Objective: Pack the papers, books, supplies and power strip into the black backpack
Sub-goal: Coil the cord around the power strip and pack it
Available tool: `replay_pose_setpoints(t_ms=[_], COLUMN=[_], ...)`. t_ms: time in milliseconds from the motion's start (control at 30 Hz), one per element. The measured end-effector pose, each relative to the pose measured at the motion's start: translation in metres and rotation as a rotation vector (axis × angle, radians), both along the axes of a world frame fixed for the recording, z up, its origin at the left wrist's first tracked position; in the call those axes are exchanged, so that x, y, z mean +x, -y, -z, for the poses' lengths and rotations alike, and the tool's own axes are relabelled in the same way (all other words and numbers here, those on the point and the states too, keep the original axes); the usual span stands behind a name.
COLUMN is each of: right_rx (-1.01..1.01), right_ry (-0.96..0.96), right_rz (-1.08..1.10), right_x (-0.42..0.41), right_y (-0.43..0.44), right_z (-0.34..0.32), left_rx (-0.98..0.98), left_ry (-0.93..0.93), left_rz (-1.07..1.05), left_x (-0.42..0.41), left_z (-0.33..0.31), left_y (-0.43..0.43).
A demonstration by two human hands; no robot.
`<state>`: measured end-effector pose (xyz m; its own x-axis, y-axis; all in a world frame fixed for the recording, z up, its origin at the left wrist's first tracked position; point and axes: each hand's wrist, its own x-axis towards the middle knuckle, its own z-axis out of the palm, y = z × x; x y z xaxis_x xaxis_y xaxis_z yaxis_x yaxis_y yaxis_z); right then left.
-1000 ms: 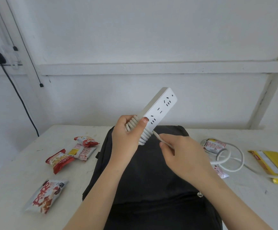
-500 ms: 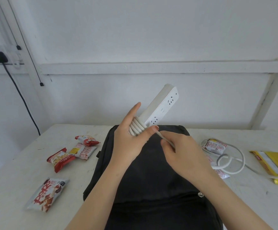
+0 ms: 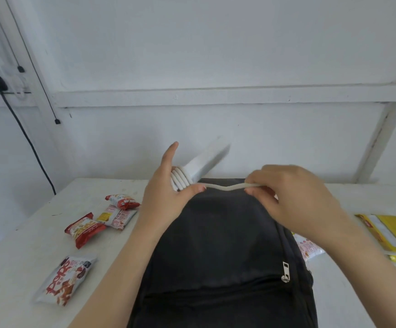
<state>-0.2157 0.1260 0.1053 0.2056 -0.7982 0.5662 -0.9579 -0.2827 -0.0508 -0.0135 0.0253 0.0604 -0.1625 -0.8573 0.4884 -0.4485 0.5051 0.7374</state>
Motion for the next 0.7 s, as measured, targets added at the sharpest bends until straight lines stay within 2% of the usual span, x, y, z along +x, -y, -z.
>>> replay_pose_setpoints(t_ms=[133, 233, 300, 400, 467, 500, 567, 600, 633, 700], right_rx=[-0.078, -0.047, 0.052, 0.297, 0.401, 0.436, 0.407, 0.397, 0.407, 0.474], right_ry=[-0.087, 0.016, 0.208, 0.640, 0.785, 0.795, 0.736, 0.772, 0.869, 1.093], right_rz=[-0.138, -0.214, -0.362, -0.621, -0.699, -0.746, -0.708, -0.643, -0.585, -0.609], right_x=[0.000, -0.005, -0.012, -0.030, -0.044, -0.046, -0.047, -0.045, -0.038, -0.027], right_y=[0.008, 0.022, 0.030, 0.037, 0.042, 0.043, 0.047, 0.051, 0.053, 0.054], right_z=[-0.029, -0.049, -0.061, -0.079, -0.081, -0.079, -0.064, -0.053, -0.042, -0.018], left_rx=[0.027, 0.061, 0.100, 0.139, 0.174, 0.201, 0.244, 0.260, 0.278, 0.315], left_ry=[0.153, 0.172, 0.078, -0.123, -0.278, -0.355, -0.464, -0.505, -0.546, -0.639], left_rz=[0.141, 0.308, 0.428, 0.566, 0.652, 0.691, 0.734, 0.738, 0.732, 0.683], left_x=[-0.012, -0.018, -0.018, -0.014, -0.010, -0.009, -0.008, -0.009, -0.010, -0.012], left_z=[-0.001, -0.007, -0.013, -0.024, -0.031, -0.033, -0.034, -0.034, -0.033, -0.029], left_y=[-0.011, -0.026, -0.041, -0.060, -0.065, -0.066, -0.066, -0.066, -0.065, -0.062])
